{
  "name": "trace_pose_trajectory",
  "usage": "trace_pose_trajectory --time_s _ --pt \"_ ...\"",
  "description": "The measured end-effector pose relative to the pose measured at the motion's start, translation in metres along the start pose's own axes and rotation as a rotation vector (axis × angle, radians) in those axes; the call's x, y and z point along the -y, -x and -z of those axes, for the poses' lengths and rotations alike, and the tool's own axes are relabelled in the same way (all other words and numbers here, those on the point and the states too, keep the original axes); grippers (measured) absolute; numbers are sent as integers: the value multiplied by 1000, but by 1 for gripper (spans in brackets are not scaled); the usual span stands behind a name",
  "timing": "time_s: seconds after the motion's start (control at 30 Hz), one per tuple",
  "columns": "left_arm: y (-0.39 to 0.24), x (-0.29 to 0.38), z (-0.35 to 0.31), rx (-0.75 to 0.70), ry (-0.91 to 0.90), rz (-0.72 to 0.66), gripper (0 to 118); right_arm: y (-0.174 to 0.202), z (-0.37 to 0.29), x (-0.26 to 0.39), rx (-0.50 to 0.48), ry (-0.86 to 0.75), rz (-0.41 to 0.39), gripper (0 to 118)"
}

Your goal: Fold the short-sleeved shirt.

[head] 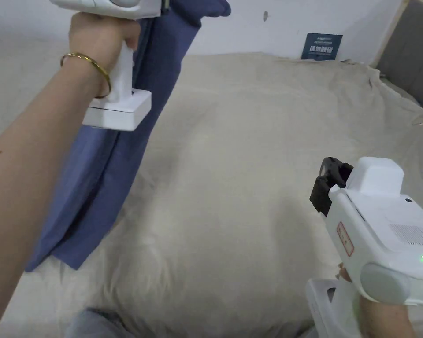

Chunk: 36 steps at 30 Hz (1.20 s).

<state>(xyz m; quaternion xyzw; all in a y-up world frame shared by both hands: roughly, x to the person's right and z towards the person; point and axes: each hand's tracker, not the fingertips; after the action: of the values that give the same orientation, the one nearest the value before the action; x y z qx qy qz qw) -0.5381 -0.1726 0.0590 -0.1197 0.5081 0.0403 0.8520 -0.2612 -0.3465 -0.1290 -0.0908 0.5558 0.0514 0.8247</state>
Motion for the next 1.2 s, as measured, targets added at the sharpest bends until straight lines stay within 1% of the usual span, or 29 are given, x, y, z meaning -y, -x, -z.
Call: trace_pose_trajectory --time_s 0.17,0.33,0.43,0.57,0.67,0.73,0.77,0.8,0.83,0.87,0.9,0.97,1.03,1.13,1.2 --pt "-93 35 24 173 64 57 0 -31 -12 3 79 8 7 0" --pt "-188 89 48 306 174 190 0 -59 -23 9 148 25 13 0" --pt "-235 127 56 383 256 243 0 -73 -27 12 184 37 21 0" --pt "-282 175 61 441 359 319 0 -90 -28 19 223 60 33 0" --pt "-304 204 62 455 424 338 0 -99 -27 25 241 78 44 0" --pt "-315 222 66 472 478 327 21 -102 -25 29 250 91 50 0" --pt "-317 227 67 490 509 305 37 -103 -24 31 251 98 54 0" --pt "-318 230 67 511 537 282 67 -104 -23 32 253 102 59 0" --pt "-320 234 70 519 556 279 88 -104 -22 33 253 107 61 0" --pt "-318 233 70 525 547 269 104 -104 -22 34 254 110 61 0" --pt "-313 229 69 540 533 240 115 -104 -21 34 254 113 61 0" --pt "-301 215 71 549 496 180 117 -103 -19 33 250 116 62 0" --pt "-281 196 73 521 451 128 117 -100 -15 32 242 117 62 0" --pt "-239 168 74 456 357 60 117 -96 -8 28 224 111 64 0" --pt "-208 152 71 388 307 45 117 -90 -1 24 208 104 63 0"
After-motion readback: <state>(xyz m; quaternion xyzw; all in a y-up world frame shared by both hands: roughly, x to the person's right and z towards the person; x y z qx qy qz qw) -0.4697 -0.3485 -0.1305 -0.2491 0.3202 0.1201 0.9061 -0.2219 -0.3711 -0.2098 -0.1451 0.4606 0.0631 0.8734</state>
